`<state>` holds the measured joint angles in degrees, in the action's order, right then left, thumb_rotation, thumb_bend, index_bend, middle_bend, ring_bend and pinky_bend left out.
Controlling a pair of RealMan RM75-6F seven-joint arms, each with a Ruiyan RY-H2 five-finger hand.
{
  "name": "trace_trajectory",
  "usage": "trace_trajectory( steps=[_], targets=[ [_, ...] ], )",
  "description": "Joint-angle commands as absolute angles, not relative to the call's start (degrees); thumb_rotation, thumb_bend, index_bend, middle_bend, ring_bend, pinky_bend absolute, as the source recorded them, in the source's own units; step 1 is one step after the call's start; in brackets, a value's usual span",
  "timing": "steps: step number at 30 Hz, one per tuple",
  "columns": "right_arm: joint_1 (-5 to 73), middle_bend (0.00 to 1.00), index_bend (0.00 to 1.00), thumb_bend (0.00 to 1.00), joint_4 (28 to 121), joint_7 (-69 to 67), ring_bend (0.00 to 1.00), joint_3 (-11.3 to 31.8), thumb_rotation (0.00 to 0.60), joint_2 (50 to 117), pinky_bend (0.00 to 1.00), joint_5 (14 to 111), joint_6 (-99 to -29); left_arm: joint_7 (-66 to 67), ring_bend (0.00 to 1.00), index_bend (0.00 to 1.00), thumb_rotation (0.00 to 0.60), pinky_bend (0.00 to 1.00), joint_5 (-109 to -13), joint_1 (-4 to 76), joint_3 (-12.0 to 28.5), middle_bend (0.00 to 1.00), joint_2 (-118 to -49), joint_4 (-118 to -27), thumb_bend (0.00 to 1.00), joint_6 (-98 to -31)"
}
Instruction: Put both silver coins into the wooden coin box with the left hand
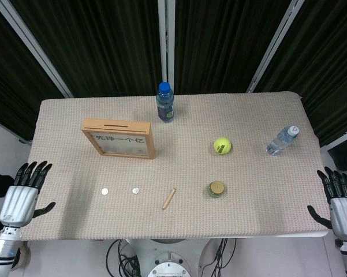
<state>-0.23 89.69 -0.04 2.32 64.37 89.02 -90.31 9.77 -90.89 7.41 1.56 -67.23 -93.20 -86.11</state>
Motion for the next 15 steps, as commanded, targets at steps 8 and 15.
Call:
trace_trajectory(
  steps=[8, 15],
  targets=[
    [-0.28, 0.00, 0.00, 0.18, 89.29, -0.40, 0.00, 2.34, 0.600, 64.49, 0.00, 88.97, -90.24, 10.19, 0.00, 0.08, 0.600, 0.04, -91.20, 7.29, 1.25, 0.05, -67.32, -93.33, 0.11, -86.20],
    [-0.43, 0.00, 0.00, 0.18, 89.49, -0.84, 0.00, 2.47, 0.600, 64.03, 0.00, 88.79, -90.38, 9.91, 0.00, 0.13, 0.600, 0.06, -94.03, 7.72, 0.56, 0.06, -68.17, -92.45, 0.11, -86.81]
  ],
)
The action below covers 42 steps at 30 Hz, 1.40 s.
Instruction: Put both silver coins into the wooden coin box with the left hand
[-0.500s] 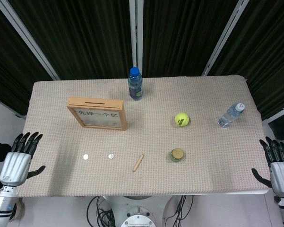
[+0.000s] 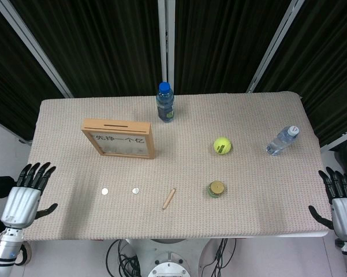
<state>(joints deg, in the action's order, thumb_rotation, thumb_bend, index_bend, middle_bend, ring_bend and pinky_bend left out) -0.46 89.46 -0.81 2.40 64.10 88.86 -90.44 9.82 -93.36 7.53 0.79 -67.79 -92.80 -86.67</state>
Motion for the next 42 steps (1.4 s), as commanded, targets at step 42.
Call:
trace_trajectory(
  steps=[42],
  targets=[
    [-0.60, 0.00, 0.00, 0.18, 91.80, -0.27, 0.00, 3.47, 0.600, 60.58, 0.00, 85.79, -89.05, 5.94, 0.14, 0.36, 0.600, 0.14, -94.33, 18.16, -0.42, 0.23, -92.14, -67.86, 0.32, -73.71]
  ],
)
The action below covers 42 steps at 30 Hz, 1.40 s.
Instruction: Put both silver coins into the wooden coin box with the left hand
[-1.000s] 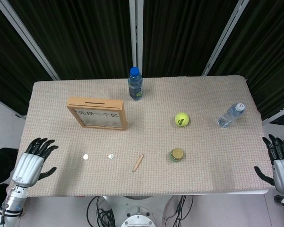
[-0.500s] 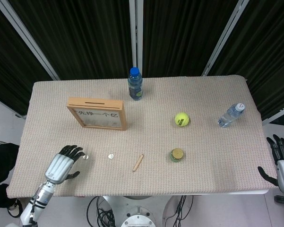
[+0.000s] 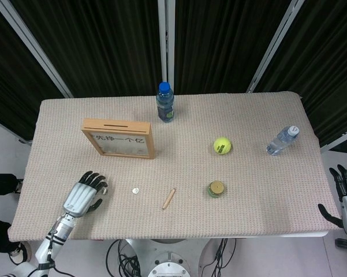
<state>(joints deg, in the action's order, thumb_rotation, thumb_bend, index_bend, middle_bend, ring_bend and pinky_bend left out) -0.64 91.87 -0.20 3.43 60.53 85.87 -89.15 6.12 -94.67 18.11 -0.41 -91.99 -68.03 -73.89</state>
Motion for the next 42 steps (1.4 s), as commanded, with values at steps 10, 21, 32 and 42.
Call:
trace_trajectory(
  steps=[10, 21, 32, 42],
  targets=[
    [-0.61, 0.00, 0.00, 0.18, 91.10, -0.82, 0.00, 3.48, 0.600, 60.96, 0.00, 85.58, -88.79, 4.84, 0.13, 0.38, 0.600, 0.14, -93.18, 18.49, -1.34, 0.22, -92.90, -67.25, 0.33, -72.72],
    [-0.74, 0.00, 0.00, 0.18, 90.32, -1.63, 0.00, 3.59, 0.600, 61.36, 0.00, 85.61, -89.06, 4.34, 0.13, 0.37, 0.600, 0.14, -91.83, 18.68, -1.56, 0.21, -93.26, -67.04, 0.32, -72.14],
    [-0.54, 0.00, 0.00, 0.18, 89.68, -1.35, 0.00, 3.17, 0.600, 61.98, 0.00, 86.07, -88.46, 3.99, 0.13, 0.37, 0.600, 0.14, -91.08, 18.93, -1.59, 0.21, -93.58, -66.59, 0.32, -72.04],
    [-0.55, 0.00, 0.00, 0.18, 89.46, -1.54, 0.00, 3.22, 0.600, 62.05, 0.00, 86.31, -88.71, 4.19, 0.13, 0.37, 0.600, 0.14, -90.56, 19.04, -1.72, 0.22, -94.00, -66.01, 0.32, -71.90]
  ],
)
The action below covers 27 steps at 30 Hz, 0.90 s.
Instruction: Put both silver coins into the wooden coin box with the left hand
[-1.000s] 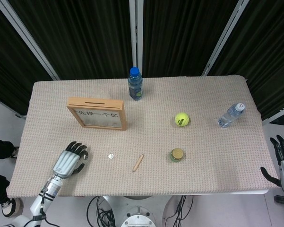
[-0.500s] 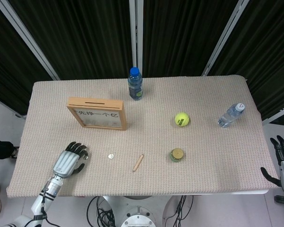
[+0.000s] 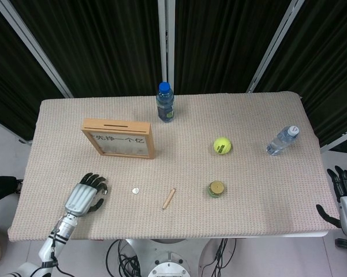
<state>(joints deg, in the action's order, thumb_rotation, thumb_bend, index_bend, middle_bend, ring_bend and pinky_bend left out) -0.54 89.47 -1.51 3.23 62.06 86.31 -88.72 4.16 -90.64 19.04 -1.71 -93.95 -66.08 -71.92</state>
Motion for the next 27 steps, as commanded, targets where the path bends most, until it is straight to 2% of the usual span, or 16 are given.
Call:
trace_trajectory(
  steps=[1, 27],
  targets=[
    [-0.57, 0.00, 0.00, 0.18, 89.44, -1.57, 0.00, 3.22, 0.600, 62.05, 0.00, 86.29, -88.71, 4.16, 0.13, 0.37, 0.600, 0.14, -90.50, 19.06, -1.73, 0.22, -94.02, -65.96, 0.32, -71.84],
    [-0.83, 0.00, 0.00, 0.18, 89.19, -1.66, 0.00, 3.07, 0.600, 62.23, 0.00, 86.43, -88.98, 3.38, 0.13, 0.41, 0.600, 0.14, -89.80, 19.52, -1.43, 0.22, -95.63, -63.78, 0.32, -71.94]
  ],
)
